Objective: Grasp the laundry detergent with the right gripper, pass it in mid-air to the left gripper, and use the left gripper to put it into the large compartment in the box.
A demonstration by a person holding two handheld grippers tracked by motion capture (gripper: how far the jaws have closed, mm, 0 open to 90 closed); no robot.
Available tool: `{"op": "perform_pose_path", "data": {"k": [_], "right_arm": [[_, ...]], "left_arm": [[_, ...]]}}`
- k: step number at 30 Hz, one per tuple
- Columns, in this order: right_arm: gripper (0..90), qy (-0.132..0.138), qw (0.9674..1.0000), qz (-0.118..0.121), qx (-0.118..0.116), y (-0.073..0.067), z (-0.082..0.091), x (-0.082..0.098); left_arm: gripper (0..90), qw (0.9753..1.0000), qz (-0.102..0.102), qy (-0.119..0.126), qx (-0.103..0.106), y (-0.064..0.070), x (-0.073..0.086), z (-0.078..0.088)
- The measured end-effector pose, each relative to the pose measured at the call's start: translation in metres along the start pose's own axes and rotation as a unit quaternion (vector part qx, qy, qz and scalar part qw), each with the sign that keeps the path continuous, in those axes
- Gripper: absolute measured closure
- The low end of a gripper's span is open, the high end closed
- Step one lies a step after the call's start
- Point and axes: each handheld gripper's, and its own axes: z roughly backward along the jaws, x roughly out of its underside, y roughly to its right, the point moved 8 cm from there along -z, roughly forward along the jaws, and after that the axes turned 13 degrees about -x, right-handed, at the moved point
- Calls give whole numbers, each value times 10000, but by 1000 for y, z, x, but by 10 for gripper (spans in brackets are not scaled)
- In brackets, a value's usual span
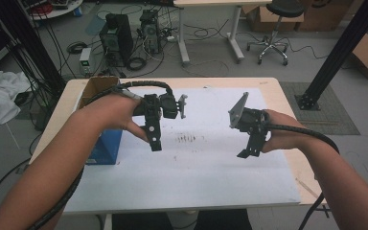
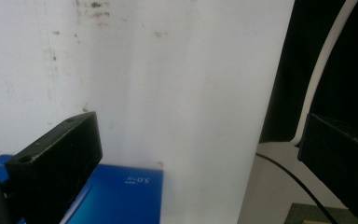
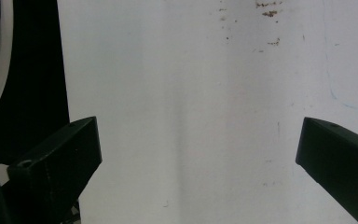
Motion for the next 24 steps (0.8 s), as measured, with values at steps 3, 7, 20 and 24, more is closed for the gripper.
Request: {"op": "perform_pose_path", "data": {"k": [3, 7, 20, 24], "right_arm": [[0, 9, 10000, -14, 18, 0, 0, 1], [0, 6, 10000, -34, 11, -1, -1, 2], [0, 16, 10000, -41, 17, 1, 0, 0], [0, 10, 10000, -24, 17, 0, -1, -2]], "left_arm": [[1, 10000, -21, 37, -2, 0, -1, 1], [1, 10000, -28, 66, 6, 0, -2, 3], [1, 9999, -23, 116, 65, -1, -1, 0], [1, 9999, -32, 147, 75, 1, -1, -1]]}}
